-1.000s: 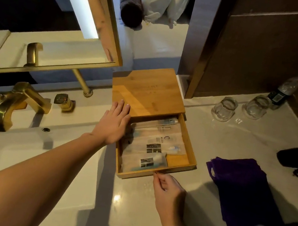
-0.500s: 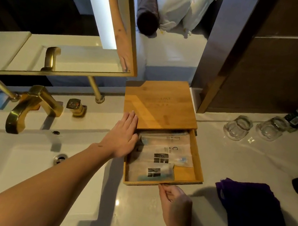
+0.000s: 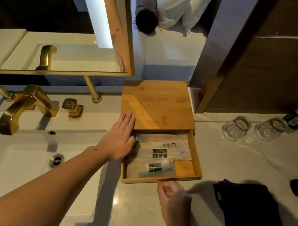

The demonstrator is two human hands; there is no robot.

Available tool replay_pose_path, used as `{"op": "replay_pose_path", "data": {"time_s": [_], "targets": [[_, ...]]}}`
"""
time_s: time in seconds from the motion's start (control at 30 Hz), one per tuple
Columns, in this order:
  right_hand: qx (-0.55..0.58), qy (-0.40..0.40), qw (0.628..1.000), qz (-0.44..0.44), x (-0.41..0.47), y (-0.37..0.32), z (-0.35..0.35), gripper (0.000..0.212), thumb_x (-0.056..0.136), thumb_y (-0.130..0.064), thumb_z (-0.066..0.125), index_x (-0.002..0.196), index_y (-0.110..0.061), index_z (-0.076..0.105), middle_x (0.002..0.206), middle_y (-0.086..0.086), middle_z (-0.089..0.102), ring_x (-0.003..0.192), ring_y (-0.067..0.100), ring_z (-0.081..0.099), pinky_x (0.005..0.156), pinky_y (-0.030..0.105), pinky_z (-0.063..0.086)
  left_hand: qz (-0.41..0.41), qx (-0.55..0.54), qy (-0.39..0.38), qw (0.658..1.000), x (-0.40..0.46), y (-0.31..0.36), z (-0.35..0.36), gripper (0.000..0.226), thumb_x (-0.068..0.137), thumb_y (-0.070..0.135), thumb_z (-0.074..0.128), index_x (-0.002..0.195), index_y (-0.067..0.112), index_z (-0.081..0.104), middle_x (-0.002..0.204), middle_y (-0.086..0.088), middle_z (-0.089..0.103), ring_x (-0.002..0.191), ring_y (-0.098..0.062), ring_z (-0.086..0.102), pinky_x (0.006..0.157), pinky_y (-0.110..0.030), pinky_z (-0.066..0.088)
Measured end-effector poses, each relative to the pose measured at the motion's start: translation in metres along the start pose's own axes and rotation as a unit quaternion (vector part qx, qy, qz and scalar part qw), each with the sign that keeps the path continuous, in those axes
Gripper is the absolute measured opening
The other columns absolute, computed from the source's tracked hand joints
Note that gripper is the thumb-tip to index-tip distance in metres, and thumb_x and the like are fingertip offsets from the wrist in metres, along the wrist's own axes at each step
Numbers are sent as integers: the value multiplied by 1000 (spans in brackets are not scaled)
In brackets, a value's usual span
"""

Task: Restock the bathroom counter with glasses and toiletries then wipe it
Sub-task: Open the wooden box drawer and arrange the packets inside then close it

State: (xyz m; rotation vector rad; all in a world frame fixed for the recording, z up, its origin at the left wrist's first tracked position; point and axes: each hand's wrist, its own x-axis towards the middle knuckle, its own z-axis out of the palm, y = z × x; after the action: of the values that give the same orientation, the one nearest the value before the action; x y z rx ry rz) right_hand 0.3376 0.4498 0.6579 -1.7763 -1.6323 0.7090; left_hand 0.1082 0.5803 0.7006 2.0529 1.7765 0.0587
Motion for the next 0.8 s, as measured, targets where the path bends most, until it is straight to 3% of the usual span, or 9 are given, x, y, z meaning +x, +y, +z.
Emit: {"op": "replay_pose_path", "data": {"time_s": [0.23,0.47,0.6,0.8], "targets": [[-1,-17,1000,-17,2,0,-3,10,80,-15,83,82,-22,76,76,-15,68,69,-8,63,63,11,57,1,0,2,1000,2,0,3,74,99,43,18,160,12,-11,169,-7,-20,147,-15,-28,119,-31,-12],[11,-32,998,-51,6,2,4,13,81,-19,81,87,-27,74,81,-20,66,74,-11,62,63,3,50,2,4,3,1000,2,2,0,71,105,40,24,160,12,-11,168,-6,-20,146,-14,-28,120,-32,-12],[7,-38,997,-67,7,2,10,13,83,-22,79,88,-31,71,81,-23,62,75,-10,61,62,5,51,-5,0,-7,1000,2,2,1,71,105,42,24,159,13,-12,168,-4,-20,146,-14,-28,119,-31,-11],[22,-21,998,-61,11,0,13,13,79,-14,84,80,-24,75,77,-17,65,69,-8,61,60,8,54,-9,-6,-6,1000,4,0,0,71,105,43,22,160,14,-12,168,-3,-21,146,-13,-29,118,-30,-11]]}}
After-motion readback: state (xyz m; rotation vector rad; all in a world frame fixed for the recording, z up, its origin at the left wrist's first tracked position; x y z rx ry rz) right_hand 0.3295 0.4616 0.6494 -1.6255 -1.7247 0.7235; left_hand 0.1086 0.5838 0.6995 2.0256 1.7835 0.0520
